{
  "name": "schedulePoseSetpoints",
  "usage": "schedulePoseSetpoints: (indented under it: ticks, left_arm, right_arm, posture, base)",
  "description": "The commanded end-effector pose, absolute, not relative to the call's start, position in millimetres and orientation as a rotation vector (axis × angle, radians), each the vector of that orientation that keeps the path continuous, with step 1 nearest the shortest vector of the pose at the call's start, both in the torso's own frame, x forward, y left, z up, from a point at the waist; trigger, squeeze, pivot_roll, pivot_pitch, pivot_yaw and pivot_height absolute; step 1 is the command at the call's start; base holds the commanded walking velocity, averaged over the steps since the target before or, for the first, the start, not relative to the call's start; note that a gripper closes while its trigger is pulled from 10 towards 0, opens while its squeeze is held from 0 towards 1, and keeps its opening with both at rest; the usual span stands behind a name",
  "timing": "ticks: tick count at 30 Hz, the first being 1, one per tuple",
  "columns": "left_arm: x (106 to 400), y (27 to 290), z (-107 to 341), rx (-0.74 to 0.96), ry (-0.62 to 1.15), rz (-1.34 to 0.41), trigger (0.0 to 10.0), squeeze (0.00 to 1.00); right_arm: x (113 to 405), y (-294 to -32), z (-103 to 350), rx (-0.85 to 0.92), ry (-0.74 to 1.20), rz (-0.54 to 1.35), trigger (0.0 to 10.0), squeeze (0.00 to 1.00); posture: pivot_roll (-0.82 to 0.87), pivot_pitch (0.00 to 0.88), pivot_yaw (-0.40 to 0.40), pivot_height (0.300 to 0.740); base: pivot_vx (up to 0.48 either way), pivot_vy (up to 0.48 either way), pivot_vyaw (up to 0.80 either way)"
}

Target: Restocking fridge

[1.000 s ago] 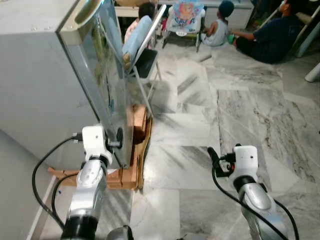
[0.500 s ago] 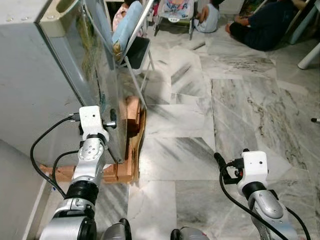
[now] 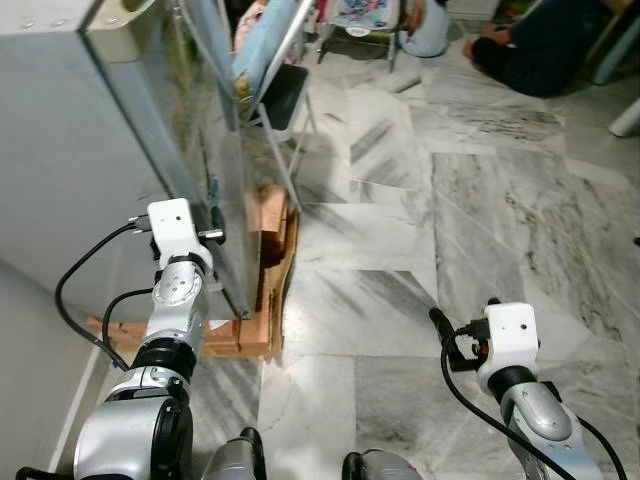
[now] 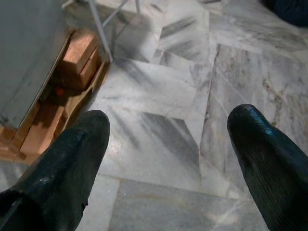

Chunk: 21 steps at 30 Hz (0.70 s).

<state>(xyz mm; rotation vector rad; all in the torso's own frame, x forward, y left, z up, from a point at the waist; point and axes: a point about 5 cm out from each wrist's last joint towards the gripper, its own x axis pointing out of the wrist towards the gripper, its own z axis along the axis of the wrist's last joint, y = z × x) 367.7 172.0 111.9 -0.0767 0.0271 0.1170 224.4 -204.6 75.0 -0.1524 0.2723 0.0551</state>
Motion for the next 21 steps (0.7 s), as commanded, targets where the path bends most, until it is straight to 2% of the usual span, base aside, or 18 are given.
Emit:
schedulePoseSetpoints:
  ticks: [1, 7, 19, 21]
  left_arm:
    - [373.9, 155.0, 123.4, -0.053, -0.016, 0.029, 10.0, 0.0]
    - [375.6, 135.8, 125.7, -0.061, -0.022, -0.059, 10.0, 0.0]
    - [385.0, 134.4, 138.5, -0.019, -0.026, -0.046, 10.0, 0.0]
    - [389.6, 131.8, 145.8, -0.008, -0.026, -0.052, 10.0, 0.0]
  right_arm:
    - [219.6, -207.9, 67.9, -0.161, 0.314, 0.043, 10.0, 0.0]
    - [220.7, -205.3, 65.2, -0.156, 0.325, 0.05, 10.0, 0.0]
    - [223.9, -202.4, 61.3, -0.152, 0.34, 0.066, 10.0, 0.0]
    - [219.8, -202.7, 53.4, -0.173, 0.398, 0.09, 10.0, 0.0]
  posture:
    - [-0.19, 0.215, -0.008, 0.74]
    - [-0.18, 0.211, -0.006, 0.74]
    - [-0.18, 0.197, -0.004, 0.74]
    - [-0.18, 0.193, -0.003, 0.74]
  base:
    - [0.0, 0.0, 0.0]
    - [0.0, 0.0, 0.0]
    - [0.0, 0.0, 0.0]
    - [0.0, 0.0, 0.0]
